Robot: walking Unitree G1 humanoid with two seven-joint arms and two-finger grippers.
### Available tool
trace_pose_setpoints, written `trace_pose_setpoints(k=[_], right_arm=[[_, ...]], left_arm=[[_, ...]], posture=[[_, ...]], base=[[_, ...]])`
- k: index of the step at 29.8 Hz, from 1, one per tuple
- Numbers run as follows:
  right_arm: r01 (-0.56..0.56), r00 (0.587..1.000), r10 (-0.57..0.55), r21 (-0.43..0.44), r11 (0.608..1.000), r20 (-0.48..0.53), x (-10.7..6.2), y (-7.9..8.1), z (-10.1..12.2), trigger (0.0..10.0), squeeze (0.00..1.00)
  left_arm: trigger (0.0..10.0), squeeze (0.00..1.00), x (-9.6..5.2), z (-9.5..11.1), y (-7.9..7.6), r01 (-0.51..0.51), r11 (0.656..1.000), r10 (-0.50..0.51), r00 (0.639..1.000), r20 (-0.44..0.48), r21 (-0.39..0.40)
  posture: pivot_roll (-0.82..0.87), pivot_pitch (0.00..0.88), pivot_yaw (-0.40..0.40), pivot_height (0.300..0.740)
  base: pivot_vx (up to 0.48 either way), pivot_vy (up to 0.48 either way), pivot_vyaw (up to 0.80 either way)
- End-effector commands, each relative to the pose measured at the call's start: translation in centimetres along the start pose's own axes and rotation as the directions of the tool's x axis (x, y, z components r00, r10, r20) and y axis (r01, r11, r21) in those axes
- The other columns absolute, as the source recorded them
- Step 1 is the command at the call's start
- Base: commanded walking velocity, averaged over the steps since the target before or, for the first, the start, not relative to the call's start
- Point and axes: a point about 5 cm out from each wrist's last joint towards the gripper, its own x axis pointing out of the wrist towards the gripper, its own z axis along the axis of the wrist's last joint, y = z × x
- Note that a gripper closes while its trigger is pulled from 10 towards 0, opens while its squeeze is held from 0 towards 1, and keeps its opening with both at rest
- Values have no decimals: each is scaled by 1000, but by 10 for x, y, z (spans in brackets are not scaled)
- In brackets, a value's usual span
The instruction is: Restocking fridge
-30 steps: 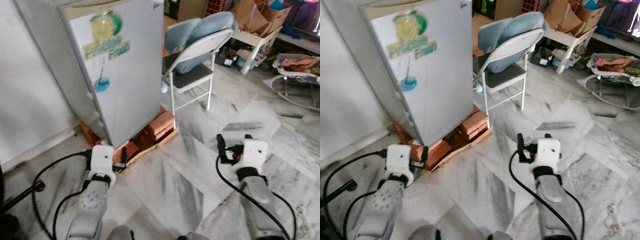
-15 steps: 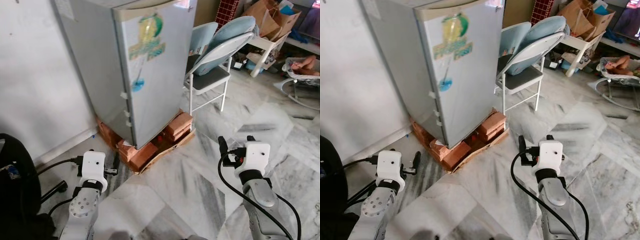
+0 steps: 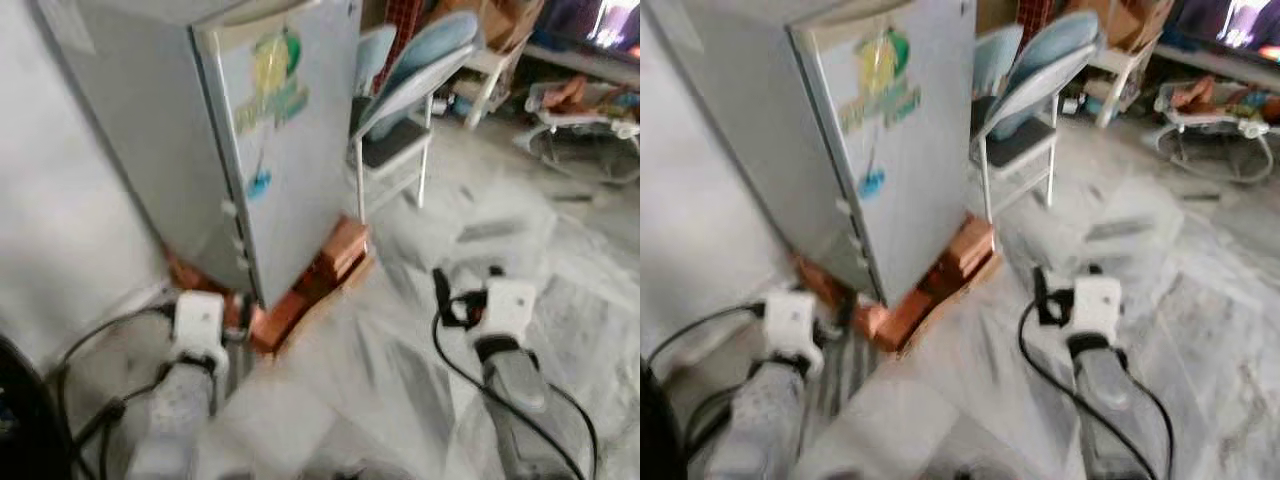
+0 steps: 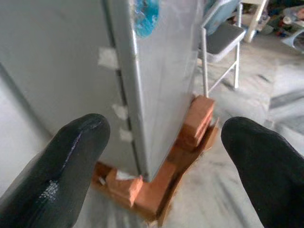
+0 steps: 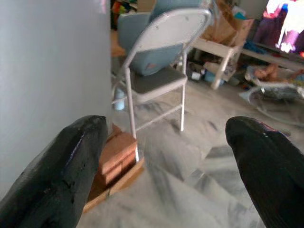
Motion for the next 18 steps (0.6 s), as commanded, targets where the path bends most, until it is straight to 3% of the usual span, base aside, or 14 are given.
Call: trace_pose_setpoints(k=[1, 8, 11, 18], right_arm=[[-23, 1000, 23, 4, 1000, 3, 2, 7, 1, 10000, 0], [-25, 1000, 25, -2, 1000, -5, 1, 7, 0, 10000, 0], [-26, 1000, 26, -3, 1000, -8, 1, 7, 0, 10000, 0], [-26, 1000, 26, -7, 1000, -9, 1, 7, 0, 10000, 0]], left_arm=[[10000, 0, -2, -2, 9, -38, 999, 38, 999, -15, -2], [10000, 0, -3, -2, 9, -51, 998, 51, 999, -20, -34], [10000, 0, -4, -1, 7, -36, 999, 36, 999, -13, -10], [10000, 0, -5, -1, 8, -51, 999, 50, 999, -21, -19]], posture=[[122, 97, -48, 740], [123, 105, -52, 740], [123, 107, -52, 740], [122, 110, -54, 740]], base=[[334, 345, 0], [42, 458, 0], [0, 403, 0], [0, 0, 0]])
